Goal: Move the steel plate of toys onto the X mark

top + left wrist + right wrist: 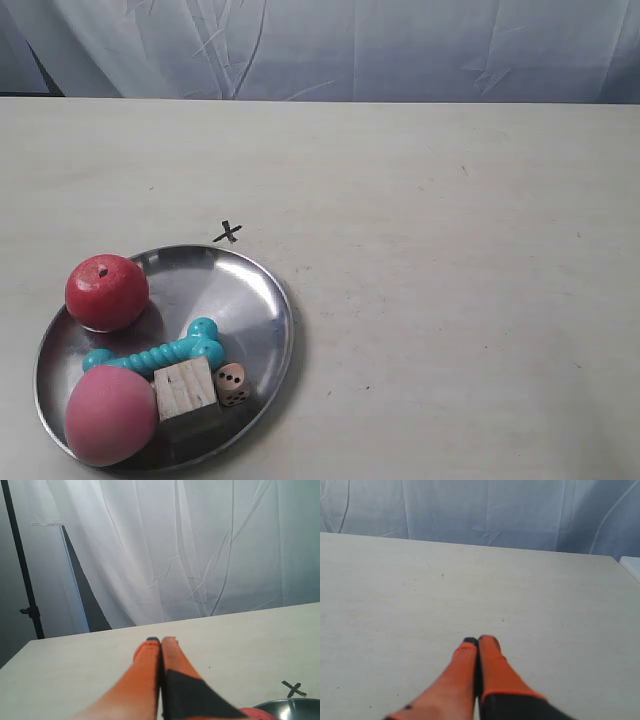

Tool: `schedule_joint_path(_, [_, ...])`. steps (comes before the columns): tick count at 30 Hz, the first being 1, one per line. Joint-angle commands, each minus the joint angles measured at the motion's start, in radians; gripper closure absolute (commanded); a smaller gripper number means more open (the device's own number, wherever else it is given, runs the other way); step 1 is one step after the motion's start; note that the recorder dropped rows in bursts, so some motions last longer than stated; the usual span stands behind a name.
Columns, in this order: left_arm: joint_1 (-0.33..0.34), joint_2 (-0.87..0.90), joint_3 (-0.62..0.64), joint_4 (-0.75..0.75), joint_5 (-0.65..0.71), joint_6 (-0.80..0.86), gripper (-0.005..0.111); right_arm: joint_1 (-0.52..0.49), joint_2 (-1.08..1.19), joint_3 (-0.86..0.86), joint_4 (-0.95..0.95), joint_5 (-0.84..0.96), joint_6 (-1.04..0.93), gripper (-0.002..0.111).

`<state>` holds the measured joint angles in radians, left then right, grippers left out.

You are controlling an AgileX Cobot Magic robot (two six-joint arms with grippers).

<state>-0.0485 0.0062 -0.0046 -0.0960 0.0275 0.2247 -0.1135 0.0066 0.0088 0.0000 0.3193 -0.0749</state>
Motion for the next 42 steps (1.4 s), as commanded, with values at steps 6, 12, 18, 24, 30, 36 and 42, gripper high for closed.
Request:
schedule_joint_path(6, [-0.002,-0.006,0.005,0.005,-0.004,-0.004,0.107,-0.002,-0.007,-0.009,-0.005,-0.015,0.003,0.108])
schedule_joint_path(12, [-0.002,-0.006,0.005,0.005,-0.004,-0.004,0.107,-0.002,-0.007,-0.009,-0.005,-0.017,0.003,0.108])
schedule_joint_path(18, [-0.002,-0.006,0.005,0.005,-0.004,-0.004,0.107,-0.002,-0.007,-0.009,-0.021,-0.108,0.000,0.108])
schedule_joint_path(24, [-0.002,-0.006,0.005,-0.008,-0.166,-0.026,0.107,-0.002,-0.007,-0.009,0.241,-0.490,0.060,0.108])
schedule_joint_path(30, [-0.002,-0.006,0.005,-0.008,-0.441,-0.089,0.107,-0.002,-0.007,-0.009,0.393,-0.764,0.068,0.108])
schedule_joint_path(36, [-0.002,-0.006,0.005,-0.008,-0.752,-0.108,0.107,-0.002,-0.007,-0.009,0.405,-0.979,0.088,0.108])
schedule_joint_path(42, [-0.002,0.015,-0.056,-0.339,-0.697,-0.267,0.107,-0.002,-0.007,-0.009,0.529,-1.005,0.157,0.108])
